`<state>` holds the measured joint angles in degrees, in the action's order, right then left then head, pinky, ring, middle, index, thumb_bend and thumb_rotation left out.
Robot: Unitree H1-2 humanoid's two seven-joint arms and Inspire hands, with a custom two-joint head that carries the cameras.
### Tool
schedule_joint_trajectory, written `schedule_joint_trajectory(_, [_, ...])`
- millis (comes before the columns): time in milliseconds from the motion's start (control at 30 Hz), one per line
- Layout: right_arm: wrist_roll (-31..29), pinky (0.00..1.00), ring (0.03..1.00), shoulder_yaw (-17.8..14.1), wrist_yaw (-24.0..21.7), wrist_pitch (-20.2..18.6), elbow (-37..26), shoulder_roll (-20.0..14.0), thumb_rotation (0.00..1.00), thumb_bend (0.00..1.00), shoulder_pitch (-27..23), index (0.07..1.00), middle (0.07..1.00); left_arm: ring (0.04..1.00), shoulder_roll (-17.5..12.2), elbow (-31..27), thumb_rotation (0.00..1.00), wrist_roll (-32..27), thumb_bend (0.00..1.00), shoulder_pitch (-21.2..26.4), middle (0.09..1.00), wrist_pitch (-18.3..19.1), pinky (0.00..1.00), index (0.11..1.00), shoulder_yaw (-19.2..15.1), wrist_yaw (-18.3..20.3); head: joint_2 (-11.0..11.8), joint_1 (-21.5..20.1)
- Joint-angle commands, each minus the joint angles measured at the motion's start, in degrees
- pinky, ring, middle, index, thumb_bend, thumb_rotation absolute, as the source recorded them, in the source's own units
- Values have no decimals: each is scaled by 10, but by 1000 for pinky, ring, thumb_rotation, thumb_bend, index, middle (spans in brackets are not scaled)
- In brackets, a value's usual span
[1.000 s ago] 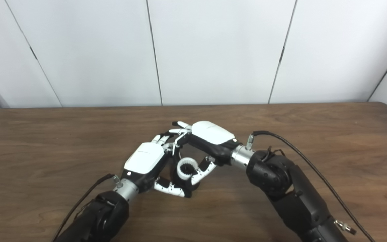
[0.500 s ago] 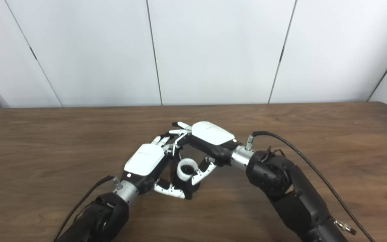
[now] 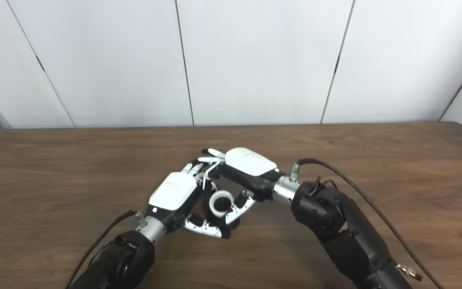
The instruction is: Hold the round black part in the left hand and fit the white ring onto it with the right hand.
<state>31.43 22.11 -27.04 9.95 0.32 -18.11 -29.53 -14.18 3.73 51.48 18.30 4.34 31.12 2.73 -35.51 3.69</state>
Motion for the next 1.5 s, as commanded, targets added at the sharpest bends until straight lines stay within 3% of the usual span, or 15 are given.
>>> schedule_joint_trajectory(0, [-2, 897, 1000, -4, 3, -5, -25, 4, 239, 988, -22, 713, 999, 986, 1, 14, 50, 0, 521, -24, 850, 2, 1000, 479, 23, 50, -1, 1])
schedule_joint_trajectory(200, [-3, 894, 1000, -5, 3, -5, -26, 5, 323, 1000, -20, 791, 1000, 988, 3, 14, 49, 1, 521, -22, 853, 5, 1000, 478, 24, 52, 1, 2])
schedule_joint_trajectory(533, [-7, 926, 1000, -8, -1, -12, -28, 0, 324, 1000, -18, 799, 1000, 992, 0, 11, 49, 1, 521, -24, 853, 6, 1000, 479, 24, 54, 2, -4])
schedule_joint_trajectory(733, [-28, 930, 1000, -39, 9, -20, -40, -10, 382, 1000, -13, 826, 1000, 985, -1, 18, 49, -1, 521, -21, 852, 3, 1000, 478, 22, 51, 5, -9])
schedule_joint_trajectory(1000, [-120, 975, 1000, -126, -8, -107, -115, -47, 612, 984, 46, 985, 1000, 983, -1, 50, 49, 5, 522, -13, 850, -11, 1000, 478, 22, 29, 14, -14])
schedule_joint_trajectory(1167, [-216, 893, 1000, -214, 40, -119, -146, -29, 709, 804, 130, 989, 1000, 984, -2, 77, 49, 11, 522, -3, 850, -16, 1000, 478, 23, 15, 21, -20])
schedule_joint_trajectory(1333, [-306, 946, 1000, -292, 77, -122, -173, -11, 707, 680, 241, 995, 1000, 974, -1, 101, 49, 14, 522, 6, 848, -26, 1000, 478, 21, -2, 27, -22])
schedule_joint_trajectory(1467, [-356, 954, 1000, -330, 94, -124, -185, -2, 686, 590, 335, 998, 1000, 974, -1, 122, 49, 10, 521, 12, 849, -34, 1000, 479, 21, -13, 33, -24])
